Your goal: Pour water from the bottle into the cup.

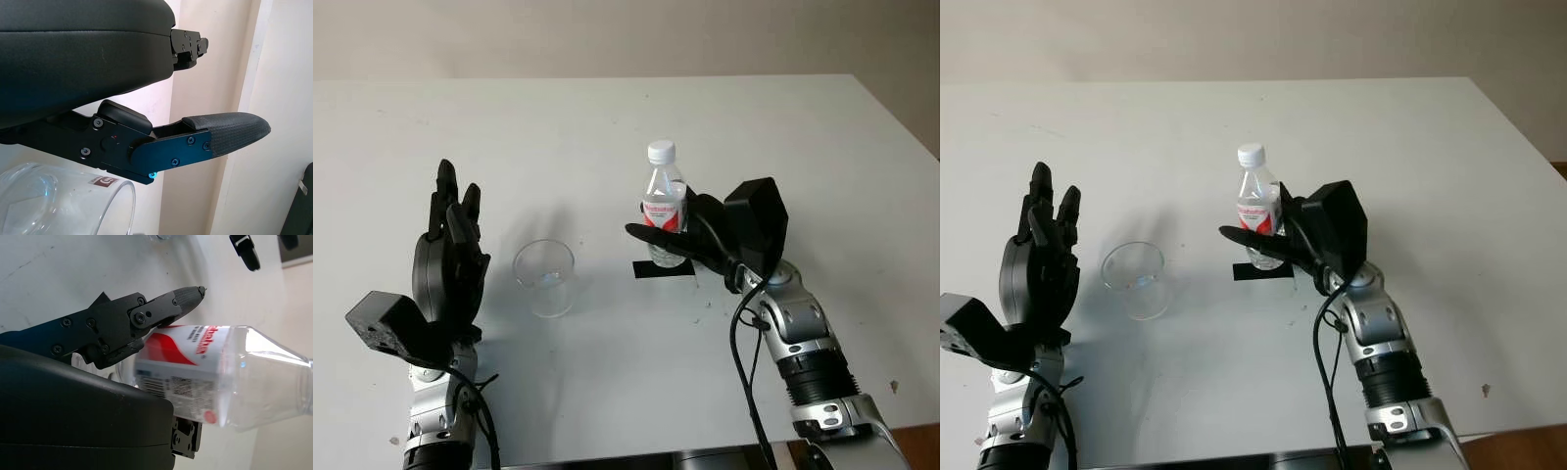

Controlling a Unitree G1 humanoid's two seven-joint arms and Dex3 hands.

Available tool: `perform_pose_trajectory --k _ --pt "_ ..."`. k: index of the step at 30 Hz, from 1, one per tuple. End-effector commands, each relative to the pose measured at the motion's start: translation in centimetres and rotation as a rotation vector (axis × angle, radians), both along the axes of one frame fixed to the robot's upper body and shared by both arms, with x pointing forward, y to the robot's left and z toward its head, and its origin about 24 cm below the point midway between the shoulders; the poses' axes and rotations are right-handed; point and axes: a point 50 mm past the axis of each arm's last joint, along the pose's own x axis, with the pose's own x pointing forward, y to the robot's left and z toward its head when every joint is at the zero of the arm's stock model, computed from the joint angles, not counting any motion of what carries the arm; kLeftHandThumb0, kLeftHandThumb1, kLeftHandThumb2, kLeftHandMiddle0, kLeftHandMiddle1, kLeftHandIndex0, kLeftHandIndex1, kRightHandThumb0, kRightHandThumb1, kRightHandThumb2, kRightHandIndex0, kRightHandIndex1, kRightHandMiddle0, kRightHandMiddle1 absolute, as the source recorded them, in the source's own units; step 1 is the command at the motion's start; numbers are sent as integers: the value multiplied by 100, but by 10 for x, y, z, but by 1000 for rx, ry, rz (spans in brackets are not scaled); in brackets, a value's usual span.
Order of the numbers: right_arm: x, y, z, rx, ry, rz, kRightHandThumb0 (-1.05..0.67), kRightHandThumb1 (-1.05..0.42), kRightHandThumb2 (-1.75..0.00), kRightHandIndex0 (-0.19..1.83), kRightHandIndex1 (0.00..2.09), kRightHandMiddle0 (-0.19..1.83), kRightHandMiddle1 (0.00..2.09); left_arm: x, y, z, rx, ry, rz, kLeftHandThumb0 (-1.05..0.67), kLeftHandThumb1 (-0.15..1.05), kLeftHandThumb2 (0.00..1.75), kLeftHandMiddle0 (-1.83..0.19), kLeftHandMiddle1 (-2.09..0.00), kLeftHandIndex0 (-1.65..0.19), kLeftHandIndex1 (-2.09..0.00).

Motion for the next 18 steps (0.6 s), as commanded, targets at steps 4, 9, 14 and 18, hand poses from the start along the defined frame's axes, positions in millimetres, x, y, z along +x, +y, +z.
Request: perform_pose_trajectory --k 4,9,14,18 --pt "-14 -17 -33 42 98 -74 -62 -92 -5 -19 130 -19 107 -2 4 2 10 -6 5 -88 105 66 19 -42 2 0" --pt "-19 -25 -34 88 76 -98 -61 -94 -6 -19 124 -19 104 -1 4 2 12 -3 5 -88 105 65 19 -44 1 0" --pt "-24 -30 -36 133 47 -118 -58 -94 -5 -19 106 -19 97 -1 5 1 11 -3 1 -88 105 64 19 -44 2 0" --pt "-28 -30 -37 107 -1 -86 -65 -93 -5 -15 39 -15 47 0 5 2 12 -5 2 -88 105 65 19 -43 2 0"
